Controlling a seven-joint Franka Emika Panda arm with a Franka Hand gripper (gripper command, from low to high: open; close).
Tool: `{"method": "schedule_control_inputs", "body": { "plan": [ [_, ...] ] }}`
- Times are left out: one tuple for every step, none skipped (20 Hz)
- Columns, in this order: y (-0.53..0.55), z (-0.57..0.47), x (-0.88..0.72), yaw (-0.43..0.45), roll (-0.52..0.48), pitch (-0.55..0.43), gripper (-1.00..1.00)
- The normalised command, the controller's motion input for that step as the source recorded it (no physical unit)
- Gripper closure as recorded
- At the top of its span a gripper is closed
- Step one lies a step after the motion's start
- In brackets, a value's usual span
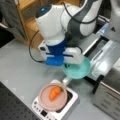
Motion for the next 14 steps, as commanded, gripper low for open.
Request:
{"method": "schedule_control_inputs", "body": {
  "plan": [
    [-0.02, -0.06, -0.37, -0.061, -0.024, -0.178, 1.00],
    [-0.03, -0.06, -0.39, -0.056, -0.020, -0.176, 1.00],
    [-0.04, -0.06, -0.42, -0.048, -0.018, -0.186, 1.00],
    [-0.04, -0.07, -0.46, -0.036, -0.004, -0.194, 1.00],
    [-0.03, -0.09, -0.50, -0.025, 0.006, -0.197, 1.00],
    [-0.01, -0.11, -0.51, -0.019, 0.009, -0.197, 1.00],
    [0.00, -0.12, -0.54, -0.021, 0.011, -0.198, 1.00],
    [0.01, -0.13, -0.56, -0.018, -0.010, -0.212, 1.00],
    [0.03, -0.13, -0.58, -0.021, -0.029, -0.231, 1.00],
    [0.04, -0.13, -0.56, -0.026, -0.033, -0.240, 1.00],
    [0.04, -0.13, -0.53, -0.032, -0.033, -0.245, 1.00],
    [0.05, -0.14, -0.45, -0.118, -0.078, -0.267, 1.00],
    [0.06, -0.18, -0.47, -0.148, -0.083, -0.290, 1.00],
    [0.08, -0.19, -0.51, -0.200, -0.082, -0.304, 1.00]
  ]
}}
